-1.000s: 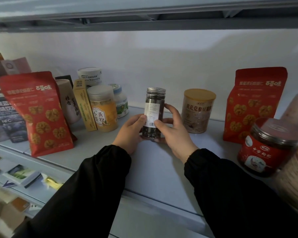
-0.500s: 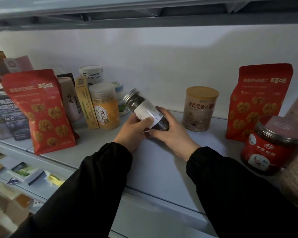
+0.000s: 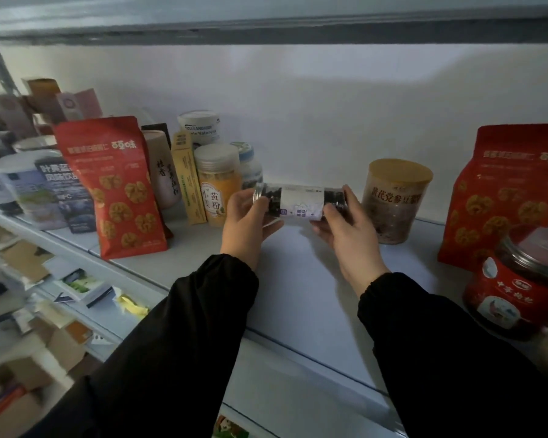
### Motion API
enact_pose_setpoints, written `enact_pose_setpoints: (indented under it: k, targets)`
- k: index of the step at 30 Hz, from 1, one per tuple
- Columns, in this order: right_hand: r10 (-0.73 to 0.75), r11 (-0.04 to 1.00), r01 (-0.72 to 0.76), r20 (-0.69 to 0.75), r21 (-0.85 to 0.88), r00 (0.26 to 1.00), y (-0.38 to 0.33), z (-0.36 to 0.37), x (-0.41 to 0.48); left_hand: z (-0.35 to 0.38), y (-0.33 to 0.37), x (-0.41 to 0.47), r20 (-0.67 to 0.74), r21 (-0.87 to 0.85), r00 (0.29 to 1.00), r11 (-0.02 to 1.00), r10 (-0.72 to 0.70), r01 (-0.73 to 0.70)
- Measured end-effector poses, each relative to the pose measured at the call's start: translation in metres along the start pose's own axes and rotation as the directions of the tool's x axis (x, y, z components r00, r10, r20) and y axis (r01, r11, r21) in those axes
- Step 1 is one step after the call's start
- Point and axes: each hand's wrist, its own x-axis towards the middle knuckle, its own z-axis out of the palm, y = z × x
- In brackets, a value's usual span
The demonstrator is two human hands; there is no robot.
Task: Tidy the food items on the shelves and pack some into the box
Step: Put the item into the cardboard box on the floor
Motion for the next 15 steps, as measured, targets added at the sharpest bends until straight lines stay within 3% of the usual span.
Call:
enact_pose_setpoints:
  k: [5, 10, 15]
  targets:
    - [-0.068, 0.975, 0.093, 0.128, -0.203, 0.989, -0.016, 0.013, -0.019, -0.031, 0.021, -0.033, -0.019, -0.076, 1.000, 0.997, -0.001, 0.000]
    - [-0.042, 0.911, 0.220, 0.453, -0.348, 0.891, -0.044, 0.069, -0.077, -0.118, 0.069, -0.093, -0.113, -0.073, 0.985, 0.988, 0.127, -0.135]
    - [0.168, 0.957, 0.036, 0.650, -0.289, 0.741, -0.008, 0.160, -0.158, -0.223, 0.113, -0.149, -0.320, 0.097, 0.925, 0.979, 0.202, -0.180]
